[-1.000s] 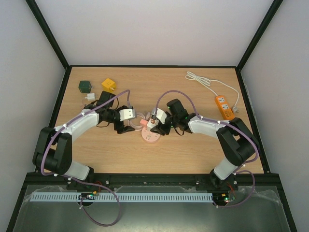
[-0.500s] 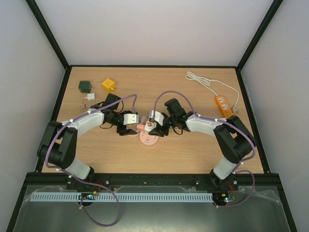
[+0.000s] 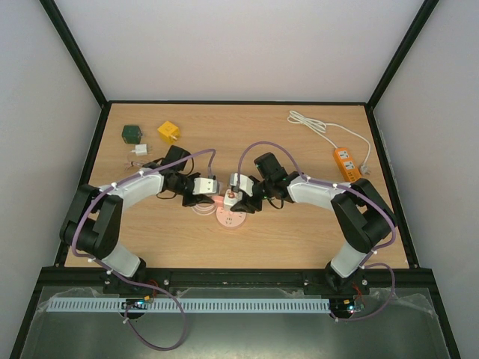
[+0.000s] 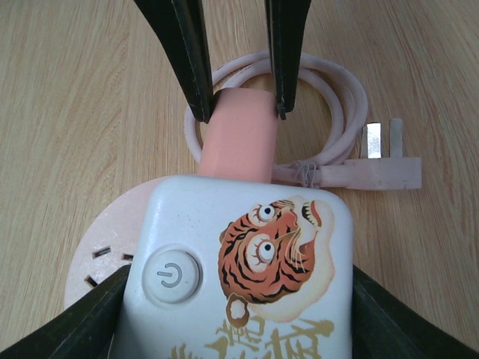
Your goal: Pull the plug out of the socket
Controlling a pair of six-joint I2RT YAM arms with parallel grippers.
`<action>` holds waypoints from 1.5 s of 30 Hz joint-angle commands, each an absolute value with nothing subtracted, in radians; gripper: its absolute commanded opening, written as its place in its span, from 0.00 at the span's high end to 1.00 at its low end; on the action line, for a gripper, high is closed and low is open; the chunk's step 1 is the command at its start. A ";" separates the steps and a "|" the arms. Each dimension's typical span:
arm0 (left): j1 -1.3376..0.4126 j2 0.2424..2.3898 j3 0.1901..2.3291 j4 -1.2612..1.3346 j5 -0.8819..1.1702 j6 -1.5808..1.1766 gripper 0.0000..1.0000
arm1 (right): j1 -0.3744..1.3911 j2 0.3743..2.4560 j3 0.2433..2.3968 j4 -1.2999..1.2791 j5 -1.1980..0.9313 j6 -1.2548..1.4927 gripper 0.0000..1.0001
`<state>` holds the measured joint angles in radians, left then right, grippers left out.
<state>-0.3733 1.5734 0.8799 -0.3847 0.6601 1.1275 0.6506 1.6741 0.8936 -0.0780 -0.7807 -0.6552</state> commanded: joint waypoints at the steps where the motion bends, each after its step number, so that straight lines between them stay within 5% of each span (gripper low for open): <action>1: -0.326 1.552 0.883 -0.453 0.643 1.200 0.80 | 0.657 1.666 0.899 -0.183 -0.758 -0.727 0.96; 20: -0.089 1.557 0.937 -0.531 0.587 1.318 0.89 | 0.644 1.678 0.907 -0.226 -0.738 -0.752 0.98; 30: 0.093 1.626 0.923 -0.208 0.423 1.074 0.89 | 0.641 1.695 0.929 -0.145 -0.714 -0.676 0.97; 45: 0.049 1.662 0.709 0.320 0.075 1.090 0.86 | 0.643 1.756 0.995 -0.133 -0.686 -0.661 0.96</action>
